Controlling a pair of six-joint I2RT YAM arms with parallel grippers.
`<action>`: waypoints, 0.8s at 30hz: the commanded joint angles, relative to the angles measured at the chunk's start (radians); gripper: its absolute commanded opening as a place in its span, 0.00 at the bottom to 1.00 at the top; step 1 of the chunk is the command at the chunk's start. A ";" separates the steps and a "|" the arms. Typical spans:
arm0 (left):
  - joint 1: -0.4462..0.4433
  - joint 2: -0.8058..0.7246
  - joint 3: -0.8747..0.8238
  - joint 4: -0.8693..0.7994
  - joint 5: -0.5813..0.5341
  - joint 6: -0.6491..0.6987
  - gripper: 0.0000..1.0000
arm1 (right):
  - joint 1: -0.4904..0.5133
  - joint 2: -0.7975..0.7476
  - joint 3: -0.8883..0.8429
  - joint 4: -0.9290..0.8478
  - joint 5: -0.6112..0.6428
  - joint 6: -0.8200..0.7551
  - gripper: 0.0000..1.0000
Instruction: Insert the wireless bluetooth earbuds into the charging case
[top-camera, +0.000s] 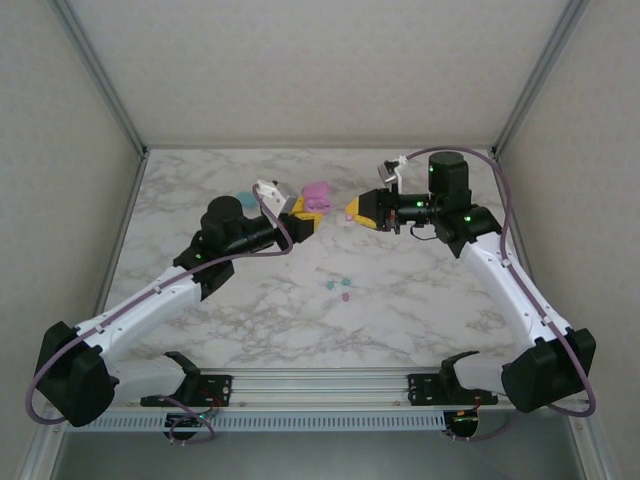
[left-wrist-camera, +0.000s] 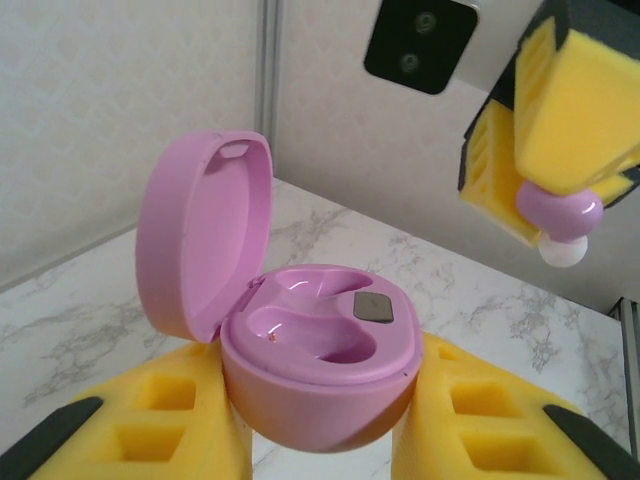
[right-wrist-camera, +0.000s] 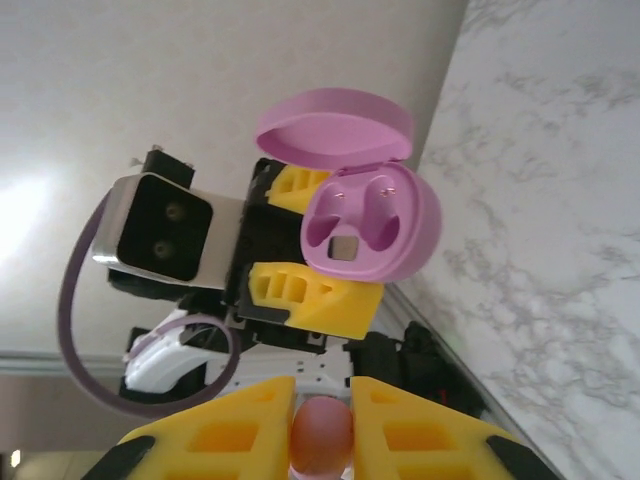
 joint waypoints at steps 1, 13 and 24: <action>-0.002 -0.012 -0.015 0.054 0.035 0.043 0.16 | -0.002 0.020 0.018 0.131 -0.107 0.104 0.19; -0.009 -0.023 -0.019 0.047 0.041 0.083 0.16 | -0.001 0.050 0.057 0.083 -0.082 0.117 0.20; -0.023 -0.012 -0.030 0.107 0.040 0.100 0.16 | 0.080 0.000 0.089 0.050 0.155 -0.034 0.20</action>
